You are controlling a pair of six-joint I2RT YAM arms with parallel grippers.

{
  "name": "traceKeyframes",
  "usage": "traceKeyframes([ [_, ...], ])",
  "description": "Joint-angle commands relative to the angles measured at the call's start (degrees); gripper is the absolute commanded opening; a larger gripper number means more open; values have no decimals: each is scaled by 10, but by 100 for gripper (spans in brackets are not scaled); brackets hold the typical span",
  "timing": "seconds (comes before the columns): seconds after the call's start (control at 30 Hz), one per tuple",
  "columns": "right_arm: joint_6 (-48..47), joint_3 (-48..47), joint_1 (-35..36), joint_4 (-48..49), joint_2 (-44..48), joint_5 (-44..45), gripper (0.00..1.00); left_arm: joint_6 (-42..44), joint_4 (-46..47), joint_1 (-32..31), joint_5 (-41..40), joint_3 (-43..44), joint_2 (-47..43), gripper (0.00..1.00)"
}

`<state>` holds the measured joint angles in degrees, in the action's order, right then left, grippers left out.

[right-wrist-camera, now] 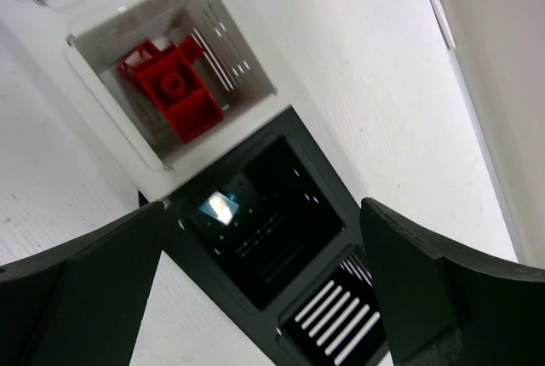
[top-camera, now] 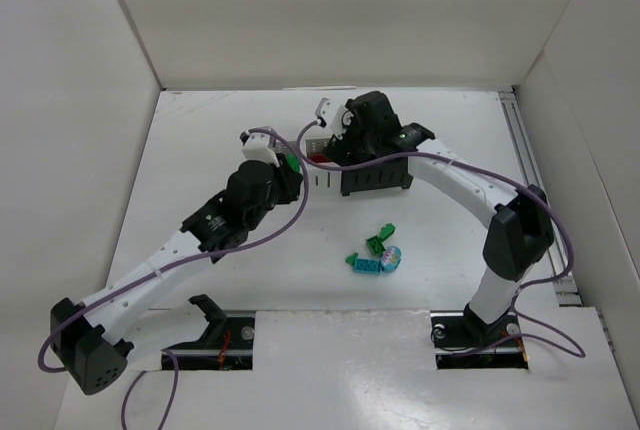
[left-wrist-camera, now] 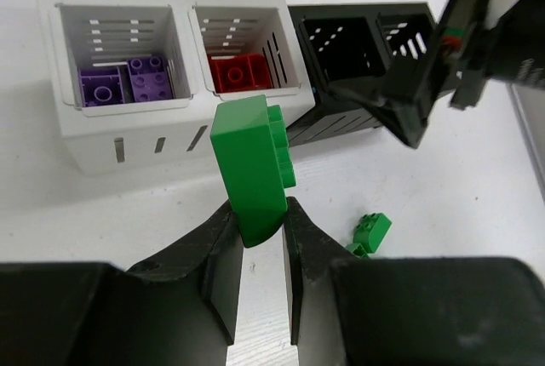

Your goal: Sort the legos into containers by color

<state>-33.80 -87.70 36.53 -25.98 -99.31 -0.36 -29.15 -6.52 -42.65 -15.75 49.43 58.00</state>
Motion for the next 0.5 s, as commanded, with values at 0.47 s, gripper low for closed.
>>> traceKeyframes([
  [0.47, -6, -42, 41, 34, -21, -33, 100, -34, -38, 2, -48, -20, -80, 0],
])
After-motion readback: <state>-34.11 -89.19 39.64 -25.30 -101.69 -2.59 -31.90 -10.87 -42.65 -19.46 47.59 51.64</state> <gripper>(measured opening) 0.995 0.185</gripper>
